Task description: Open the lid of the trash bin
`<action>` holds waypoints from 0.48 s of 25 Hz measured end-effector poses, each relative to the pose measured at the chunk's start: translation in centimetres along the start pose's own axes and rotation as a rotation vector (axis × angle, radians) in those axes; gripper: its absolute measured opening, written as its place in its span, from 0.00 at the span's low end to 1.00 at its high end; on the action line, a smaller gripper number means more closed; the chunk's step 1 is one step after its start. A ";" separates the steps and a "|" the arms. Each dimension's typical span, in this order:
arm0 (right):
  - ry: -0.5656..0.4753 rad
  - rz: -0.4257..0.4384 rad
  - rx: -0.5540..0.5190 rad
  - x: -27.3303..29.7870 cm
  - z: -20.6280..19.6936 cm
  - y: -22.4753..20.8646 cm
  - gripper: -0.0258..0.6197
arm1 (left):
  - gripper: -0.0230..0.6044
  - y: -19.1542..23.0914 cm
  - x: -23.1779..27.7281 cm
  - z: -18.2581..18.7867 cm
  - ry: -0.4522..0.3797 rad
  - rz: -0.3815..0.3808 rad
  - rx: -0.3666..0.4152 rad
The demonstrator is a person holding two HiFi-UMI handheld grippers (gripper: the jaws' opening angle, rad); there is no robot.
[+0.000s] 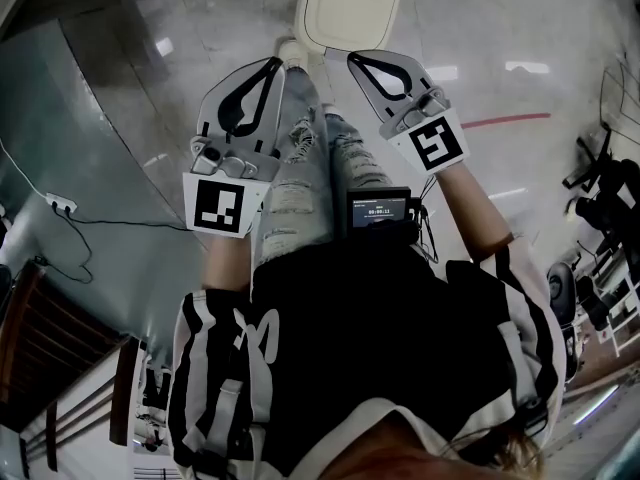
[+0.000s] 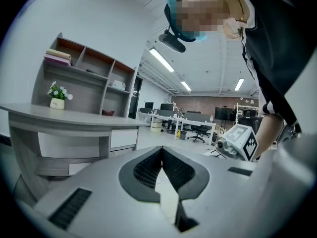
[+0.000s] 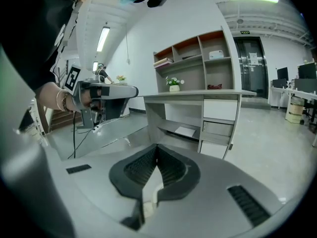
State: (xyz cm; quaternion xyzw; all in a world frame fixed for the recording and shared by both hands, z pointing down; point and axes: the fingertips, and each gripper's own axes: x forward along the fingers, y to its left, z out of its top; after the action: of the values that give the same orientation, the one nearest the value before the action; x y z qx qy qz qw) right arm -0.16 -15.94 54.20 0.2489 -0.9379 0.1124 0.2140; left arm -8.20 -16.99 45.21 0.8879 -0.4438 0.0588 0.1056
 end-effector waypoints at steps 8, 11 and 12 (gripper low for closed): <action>0.050 0.046 0.009 1.8 -3.8 0.9 0.05 | 0.05 -0.3 0.3 -0.3 0.004 -0.008 0.004; 0.070 0.050 0.016 2.2 -4.9 1.2 0.05 | 0.05 -0.3 0.2 -0.3 0.007 -0.010 0.008; 0.074 0.047 0.016 2.3 -5.2 1.1 0.05 | 0.05 -0.3 0.2 -0.2 0.007 -0.010 0.009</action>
State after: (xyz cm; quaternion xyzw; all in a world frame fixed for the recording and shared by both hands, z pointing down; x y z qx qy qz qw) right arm -0.77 -14.31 59.72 0.2244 -0.9340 0.1339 0.2439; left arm -7.81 -16.96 45.39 0.8904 -0.4386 0.0632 0.1036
